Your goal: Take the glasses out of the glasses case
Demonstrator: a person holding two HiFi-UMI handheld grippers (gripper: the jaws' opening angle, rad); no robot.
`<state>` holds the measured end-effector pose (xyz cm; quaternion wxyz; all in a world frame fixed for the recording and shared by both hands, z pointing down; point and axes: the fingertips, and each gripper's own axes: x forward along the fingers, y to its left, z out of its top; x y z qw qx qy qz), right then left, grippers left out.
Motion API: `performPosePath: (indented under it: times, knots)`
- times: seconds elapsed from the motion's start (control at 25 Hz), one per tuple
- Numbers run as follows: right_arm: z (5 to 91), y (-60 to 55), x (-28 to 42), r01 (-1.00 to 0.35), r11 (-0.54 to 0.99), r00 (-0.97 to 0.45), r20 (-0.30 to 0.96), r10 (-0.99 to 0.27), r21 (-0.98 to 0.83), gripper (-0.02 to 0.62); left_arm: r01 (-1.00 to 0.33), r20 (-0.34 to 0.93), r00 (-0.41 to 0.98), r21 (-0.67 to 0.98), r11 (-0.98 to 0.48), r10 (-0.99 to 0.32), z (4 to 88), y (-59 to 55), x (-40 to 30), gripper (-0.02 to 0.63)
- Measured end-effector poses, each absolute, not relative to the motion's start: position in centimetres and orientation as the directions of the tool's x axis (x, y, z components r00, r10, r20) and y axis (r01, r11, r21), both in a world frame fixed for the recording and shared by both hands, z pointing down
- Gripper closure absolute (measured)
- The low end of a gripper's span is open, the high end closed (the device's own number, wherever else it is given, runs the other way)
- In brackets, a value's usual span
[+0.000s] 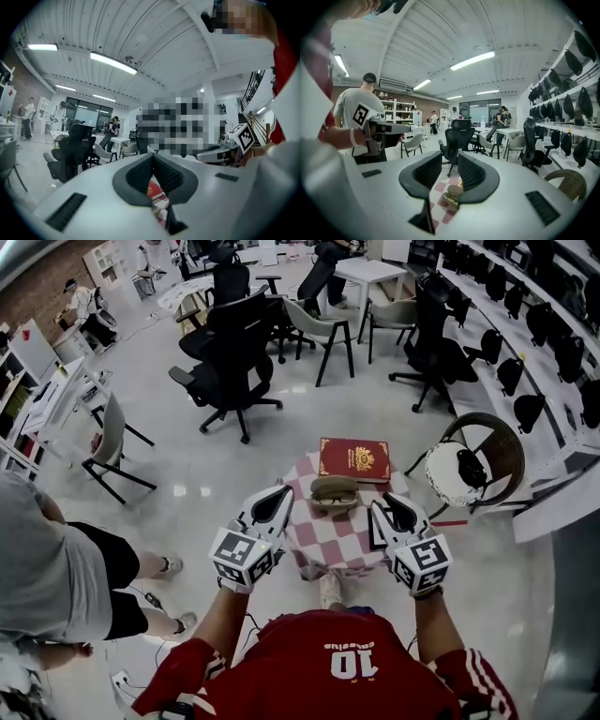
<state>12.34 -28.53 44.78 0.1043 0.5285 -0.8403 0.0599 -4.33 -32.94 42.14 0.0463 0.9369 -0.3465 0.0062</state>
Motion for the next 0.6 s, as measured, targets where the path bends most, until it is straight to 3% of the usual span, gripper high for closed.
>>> performPosePath:
  times: [0.6]
  knots:
    - [55.2,-34.3,12.1,-0.849,0.521,-0.431,0.452,-0.781,0.092,0.499,-0.66,0.075,0.751,0.103,-0.744,-0.656,43.9,-35.8,-3.8,0.598]
